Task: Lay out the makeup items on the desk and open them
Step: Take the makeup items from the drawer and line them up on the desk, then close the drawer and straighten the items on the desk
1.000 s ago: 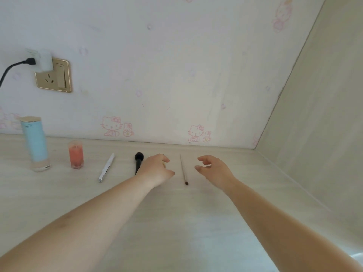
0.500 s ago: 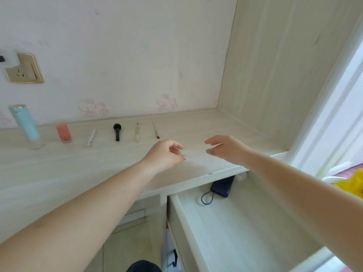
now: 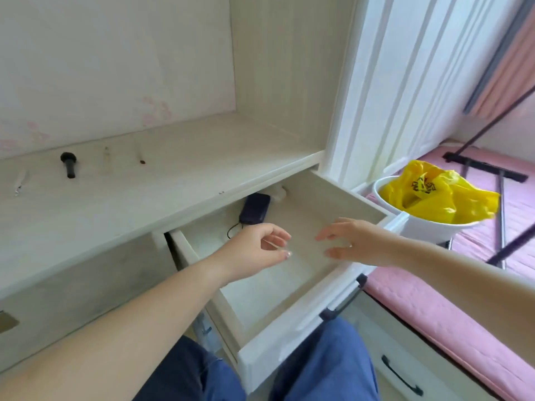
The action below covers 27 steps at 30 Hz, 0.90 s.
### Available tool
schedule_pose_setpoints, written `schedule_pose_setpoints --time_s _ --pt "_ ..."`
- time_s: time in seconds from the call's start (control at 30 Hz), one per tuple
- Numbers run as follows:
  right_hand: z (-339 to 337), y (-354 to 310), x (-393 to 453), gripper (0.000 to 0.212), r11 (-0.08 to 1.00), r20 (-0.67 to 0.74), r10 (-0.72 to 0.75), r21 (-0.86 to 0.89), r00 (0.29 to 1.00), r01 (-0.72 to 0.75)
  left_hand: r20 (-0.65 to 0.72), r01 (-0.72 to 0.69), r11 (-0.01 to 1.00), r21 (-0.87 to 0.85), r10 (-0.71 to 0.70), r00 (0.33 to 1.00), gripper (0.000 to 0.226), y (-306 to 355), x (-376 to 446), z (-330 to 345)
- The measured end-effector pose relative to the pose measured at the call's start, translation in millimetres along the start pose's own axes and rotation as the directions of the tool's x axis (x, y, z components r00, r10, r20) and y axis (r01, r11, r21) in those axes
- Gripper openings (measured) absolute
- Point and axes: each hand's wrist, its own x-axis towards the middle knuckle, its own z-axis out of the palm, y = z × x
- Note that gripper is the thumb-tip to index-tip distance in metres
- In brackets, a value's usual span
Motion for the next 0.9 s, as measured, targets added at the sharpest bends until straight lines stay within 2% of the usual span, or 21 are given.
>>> schedule_pose_setpoints --time_s 0.1,0.2,0.3,0.4,0.67,0.9 --pt "9.9 23.5 -30.1 0.036 0.997 0.005 -0.026 -0.077 1.000 0.027 0.140 -0.031 0.996 0.086 0.019 0.990 0.044 5.5 0.0 29.1" --pt "17.9 34.9 -44.9 0.051 0.966 -0.008 -0.094 -0.244 0.996 0.089 0.289 -0.057 0.982 0.182 0.002 0.957 0.069 5.2 -0.7 52.8" --pt "30.1 36.3 -45.9 0.067 0.942 -0.025 -0.096 -0.326 0.995 0.083 0.380 -0.131 0.951 0.280 0.016 0.925 0.075 1.8 -2.7 65.1" --pt "52.1 43.3 -43.1 0.086 0.931 -0.072 -0.137 -0.351 0.988 0.103 0.379 -0.164 0.941 0.296 0.042 0.924 0.061 1.4 -5.6 68.6" --pt "53.8 46.8 -19.9 0.085 0.926 -0.118 -0.175 -0.356 0.977 0.123 0.341 -0.190 0.917 0.352 0.064 0.938 0.065 -4.5 5.5 56.6" --pt "49.6 40.3 16.2 0.093 0.923 -0.105 -0.174 -0.363 0.979 0.125 0.230 -0.178 0.904 0.389 0.091 0.969 0.062 -19.0 19.2 36.0"
